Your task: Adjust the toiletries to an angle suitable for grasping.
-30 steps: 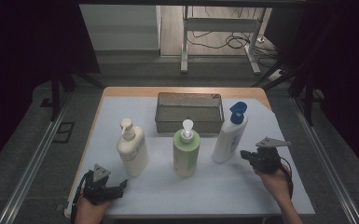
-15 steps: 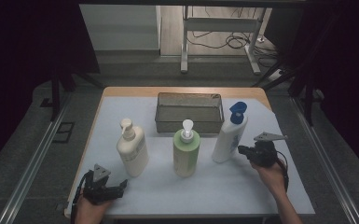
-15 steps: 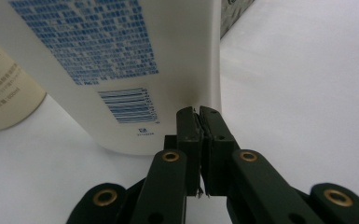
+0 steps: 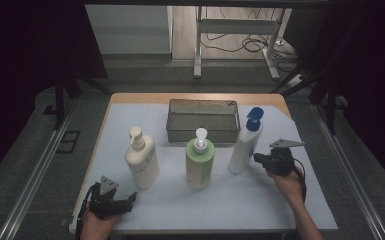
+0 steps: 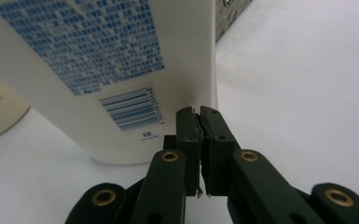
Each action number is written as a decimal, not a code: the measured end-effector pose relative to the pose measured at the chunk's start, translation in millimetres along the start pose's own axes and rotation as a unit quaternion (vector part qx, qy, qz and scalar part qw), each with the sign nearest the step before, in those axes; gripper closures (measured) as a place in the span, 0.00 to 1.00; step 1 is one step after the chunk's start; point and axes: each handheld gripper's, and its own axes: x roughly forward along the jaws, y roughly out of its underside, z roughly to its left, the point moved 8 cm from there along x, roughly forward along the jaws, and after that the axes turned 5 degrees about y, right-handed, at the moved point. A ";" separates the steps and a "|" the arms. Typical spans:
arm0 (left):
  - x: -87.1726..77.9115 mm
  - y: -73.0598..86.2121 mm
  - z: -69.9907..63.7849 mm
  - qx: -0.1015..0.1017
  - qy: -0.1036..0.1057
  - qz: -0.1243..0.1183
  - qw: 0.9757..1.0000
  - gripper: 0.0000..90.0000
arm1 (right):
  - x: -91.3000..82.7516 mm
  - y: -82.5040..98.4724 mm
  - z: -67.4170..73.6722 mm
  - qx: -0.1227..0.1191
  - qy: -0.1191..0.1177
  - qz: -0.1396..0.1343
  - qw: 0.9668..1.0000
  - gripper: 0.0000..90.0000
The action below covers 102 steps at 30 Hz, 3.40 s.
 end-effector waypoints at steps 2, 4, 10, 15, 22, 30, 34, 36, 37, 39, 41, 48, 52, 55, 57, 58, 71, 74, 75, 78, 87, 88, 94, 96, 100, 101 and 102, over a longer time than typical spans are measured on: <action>0.0 0.0 0.0 0.000 0.000 0.000 1.000 0.12 | 1.4 -0.9 -0.6 0.004 -0.002 0.000 1.000 0.96; -0.1 0.1 0.1 0.001 0.000 0.001 1.000 0.12 | 3.0 -2.1 -1.7 0.007 -0.003 0.000 1.000 0.96; -0.1 0.1 0.2 0.001 0.000 0.001 1.000 0.12 | 11.0 -5.6 -5.9 0.010 0.001 0.002 1.000 0.96; -0.1 0.1 0.2 0.001 0.000 0.001 1.000 0.12 | 19.7 -9.8 -8.4 0.016 0.007 0.006 1.000 0.97; -0.1 0.2 0.2 0.001 0.000 0.001 1.000 0.12 | 17.9 -9.8 -7.1 0.013 0.005 0.002 1.000 0.96; -0.2 0.2 0.2 0.001 0.000 0.001 1.000 0.12 | -1.9 -3.6 9.2 -0.002 -0.005 -0.002 1.000 1.00; 0.0 0.1 0.0 0.000 0.000 0.000 1.000 0.12 | -12.6 2.6 19.7 -0.011 -0.012 -0.005 1.000 1.00; 0.0 0.1 -0.1 0.000 0.000 0.000 1.000 0.12 | -17.2 6.1 25.5 -0.015 -0.019 -0.006 1.000 1.00; 0.0 0.1 -0.1 0.000 0.000 0.000 1.000 0.12 | -19.3 7.6 28.8 -0.017 -0.022 -0.007 1.000 1.00; 0.0 0.1 -0.1 0.000 0.000 0.000 1.000 0.12 | -24.9 10.9 39.7 -0.024 -0.032 -0.009 0.999 1.00; 0.0 0.1 -0.1 0.000 0.000 0.000 1.000 0.12 | -25.8 11.1 42.2 -0.028 -0.034 -0.011 0.999 1.00; 0.0 0.1 -0.1 0.000 0.000 -0.001 1.000 0.12 | -25.5 7.2 70.0 -0.045 -0.051 -0.017 0.998 0.98; 0.0 0.1 -0.1 0.000 0.000 0.000 1.000 0.12 | -18.0 3.9 80.8 -0.053 -0.049 -0.016 0.997 1.00; 0.0 0.1 -0.1 0.000 0.000 0.000 1.000 0.12 | -11.6 1.1 86.7 -0.058 -0.044 -0.016 0.997 1.00; 0.0 0.1 -0.1 0.000 0.000 0.000 1.000 0.12 | -3.2 -2.0 92.0 -0.064 -0.030 -0.015 0.997 1.00; 0.0 0.1 -0.1 0.000 0.000 0.000 1.000 0.12 | -3.2 -2.0 92.0 -0.064 -0.030 -0.015 0.997 1.00; 0.0 0.1 -0.1 0.000 0.000 0.000 1.000 0.12 | 18.1 -1.6 92.5 -0.065 0.011 -0.006 0.998 1.00; 0.0 0.1 -0.1 0.000 0.000 0.000 1.000 0.12 | 17.6 -1.0 92.2 -0.070 0.019 -0.006 0.997 1.00; 0.0 0.1 0.0 0.000 0.000 0.000 1.000 0.12 | 16.8 -0.5 91.7 -0.070 0.019 -0.006 0.997 1.00; 0.0 0.1 0.0 0.000 0.000 0.000 1.000 0.12 | 15.8 0.4 90.1 -0.072 0.019 -0.008 0.997 1.00; 0.0 0.1 -0.1 0.000 0.000 0.000 1.000 0.12 | 11.6 5.3 85.4 -0.067 0.022 -0.002 0.998 1.00; 0.0 0.1 0.0 0.000 0.000 0.000 1.000 0.12 | 11.0 5.6 84.6 -0.065 0.021 -0.002 0.998 1.00; 0.0 0.0 0.0 0.000 0.000 0.000 1.000 0.12 | 10.3 5.7 83.8 -0.069 0.027 0.001 0.997 1.00; 0.0 0.0 0.0 0.000 0.000 0.000 1.000 0.12 | 9.6 6.4 82.6 -0.069 0.028 0.001 0.997 1.00; 0.0 0.0 0.0 0.000 0.000 0.000 1.000 0.12 | 7.2 7.9 78.9 -0.068 0.030 0.002 0.997 1.00; 0.0 0.0 0.0 0.000 0.000 0.000 1.000 0.12 | 6.5 8.4 78.0 -0.066 0.030 0.003 0.997 1.00; 0.0 0.0 0.0 0.000 0.000 0.000 1.000 0.12 | 5.7 8.9 76.5 -0.066 0.031 0.003 0.997 1.00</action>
